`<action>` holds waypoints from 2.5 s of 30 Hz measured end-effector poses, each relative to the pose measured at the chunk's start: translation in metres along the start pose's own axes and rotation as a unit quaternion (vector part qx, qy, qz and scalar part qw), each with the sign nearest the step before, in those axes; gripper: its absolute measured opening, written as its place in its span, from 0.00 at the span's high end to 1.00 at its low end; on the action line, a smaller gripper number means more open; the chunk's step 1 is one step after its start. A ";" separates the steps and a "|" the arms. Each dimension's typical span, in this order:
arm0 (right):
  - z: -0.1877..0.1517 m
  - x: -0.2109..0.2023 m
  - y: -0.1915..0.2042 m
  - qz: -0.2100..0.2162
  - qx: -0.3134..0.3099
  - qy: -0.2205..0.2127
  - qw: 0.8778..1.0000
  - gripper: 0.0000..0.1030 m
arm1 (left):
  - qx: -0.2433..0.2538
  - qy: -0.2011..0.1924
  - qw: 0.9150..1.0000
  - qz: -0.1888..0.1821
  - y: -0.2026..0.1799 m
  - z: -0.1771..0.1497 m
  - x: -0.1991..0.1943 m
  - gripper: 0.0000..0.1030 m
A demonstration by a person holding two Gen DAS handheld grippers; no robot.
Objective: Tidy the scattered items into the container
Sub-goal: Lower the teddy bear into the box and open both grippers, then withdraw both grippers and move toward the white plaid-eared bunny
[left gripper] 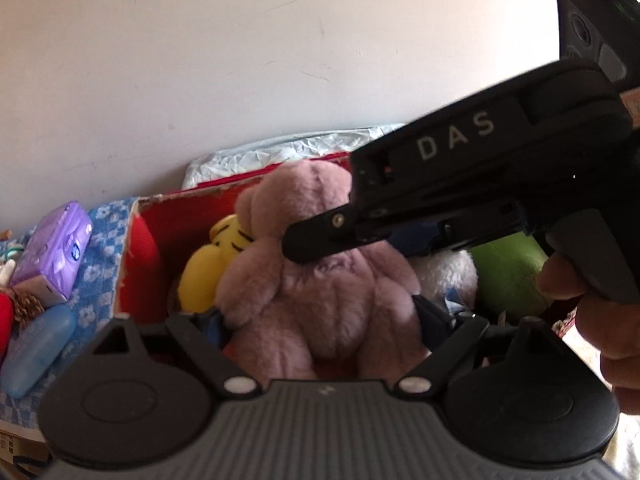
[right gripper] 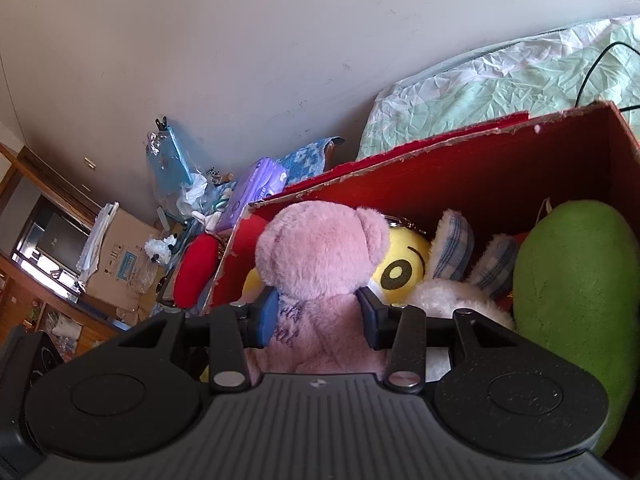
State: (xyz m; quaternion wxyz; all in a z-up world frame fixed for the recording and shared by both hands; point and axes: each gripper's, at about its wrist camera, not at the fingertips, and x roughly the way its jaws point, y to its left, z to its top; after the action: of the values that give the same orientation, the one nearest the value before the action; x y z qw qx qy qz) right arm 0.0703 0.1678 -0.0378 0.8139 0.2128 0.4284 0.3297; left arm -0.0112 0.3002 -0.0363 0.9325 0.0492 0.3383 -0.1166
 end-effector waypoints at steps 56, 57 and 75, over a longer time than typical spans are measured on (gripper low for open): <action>0.017 -0.188 -0.109 -0.065 0.000 -0.066 0.996 0.43 | -0.045 0.040 0.995 0.074 -0.130 0.083 -0.014 0.00; 0.017 -0.192 -0.114 -0.065 0.002 -0.065 0.996 0.43 | -0.047 0.042 0.995 0.072 -0.135 0.084 -0.011 0.00; 0.037 -0.212 -0.229 -0.076 0.050 0.030 0.995 0.38 | 0.029 0.012 0.998 -0.053 -0.251 0.069 0.010 0.01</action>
State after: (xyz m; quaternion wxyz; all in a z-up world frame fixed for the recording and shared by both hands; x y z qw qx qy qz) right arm 0.0939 -0.1454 -0.0433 0.8116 0.2101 0.4840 0.2508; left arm -0.0240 0.0434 0.0067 0.9190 0.0596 0.3483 -0.1750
